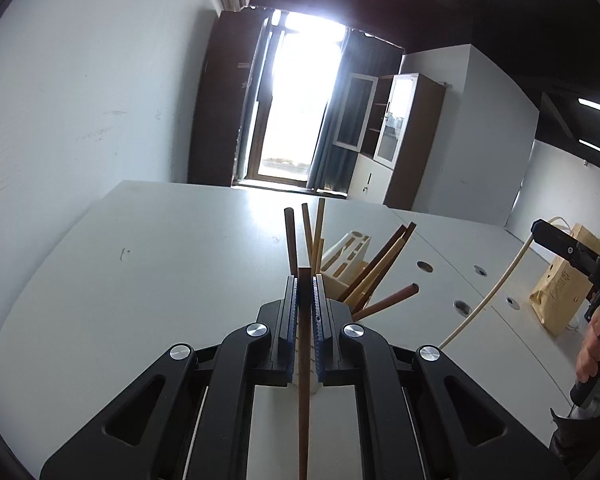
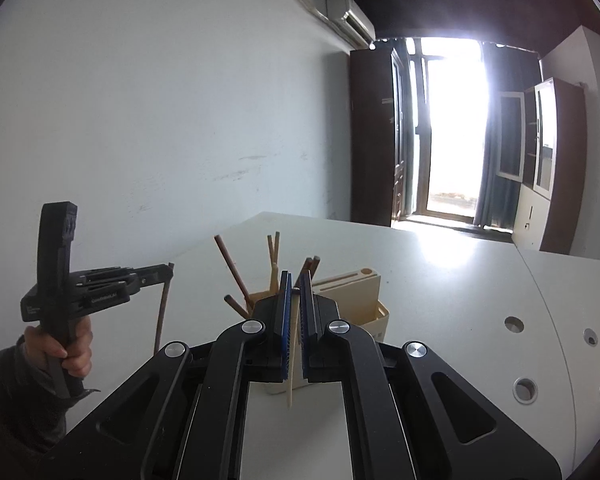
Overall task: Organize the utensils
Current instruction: 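Carry both held chopsticks above the holder and lower them into its slots, then open both tools to release the chopsticks into the holder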
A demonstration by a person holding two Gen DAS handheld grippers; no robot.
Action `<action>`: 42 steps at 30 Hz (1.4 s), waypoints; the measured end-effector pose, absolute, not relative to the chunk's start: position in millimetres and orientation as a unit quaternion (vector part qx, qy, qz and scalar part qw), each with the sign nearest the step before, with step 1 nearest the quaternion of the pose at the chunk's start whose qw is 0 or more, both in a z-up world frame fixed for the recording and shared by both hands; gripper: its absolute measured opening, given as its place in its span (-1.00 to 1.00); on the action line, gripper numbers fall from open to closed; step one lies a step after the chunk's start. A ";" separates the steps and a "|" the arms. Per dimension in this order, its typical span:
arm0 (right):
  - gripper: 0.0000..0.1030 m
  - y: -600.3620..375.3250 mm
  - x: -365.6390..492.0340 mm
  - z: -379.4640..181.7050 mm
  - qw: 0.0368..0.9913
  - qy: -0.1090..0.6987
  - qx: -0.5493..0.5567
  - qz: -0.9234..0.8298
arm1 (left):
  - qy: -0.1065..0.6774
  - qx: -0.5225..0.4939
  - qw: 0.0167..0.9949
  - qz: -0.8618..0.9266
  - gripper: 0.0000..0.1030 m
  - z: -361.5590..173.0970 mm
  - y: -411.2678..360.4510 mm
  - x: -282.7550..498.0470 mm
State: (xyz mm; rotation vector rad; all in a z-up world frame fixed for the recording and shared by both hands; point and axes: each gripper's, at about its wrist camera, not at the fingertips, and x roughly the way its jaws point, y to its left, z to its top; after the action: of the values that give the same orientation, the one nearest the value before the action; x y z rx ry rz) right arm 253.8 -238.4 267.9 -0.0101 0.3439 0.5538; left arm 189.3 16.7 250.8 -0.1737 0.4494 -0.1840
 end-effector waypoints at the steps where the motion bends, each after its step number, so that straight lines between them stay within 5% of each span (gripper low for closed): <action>1: -0.91 -235.8 254.9 275.7 0.949 0.161 -0.003 0.272 | 0.218 -0.087 0.968 -0.094 -0.87 259.1 15.9 187.9; 10: -0.91 -209.2 280.1 316.1 0.954 0.134 0.012 0.269 | 0.155 -0.066 0.984 -0.055 -0.87 328.1 7.1 192.5; 21: -0.91 -189.4 322.5 286.0 0.956 0.151 0.011 0.252 | 0.005 -0.067 0.998 -0.003 -0.87 382.4 -27.6 221.0; 42: -0.91 -188.7 328.6 212.7 0.952 0.199 0.029 0.229 | -0.012 -0.097 0.995 -0.004 -0.87 296.9 -48.0 278.2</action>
State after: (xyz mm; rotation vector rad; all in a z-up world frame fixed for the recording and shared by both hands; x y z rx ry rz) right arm 328.6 -188.7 212.7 0.0592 0.4047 0.4658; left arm 278.2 -48.0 296.9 -0.1937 -0.0244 -0.0072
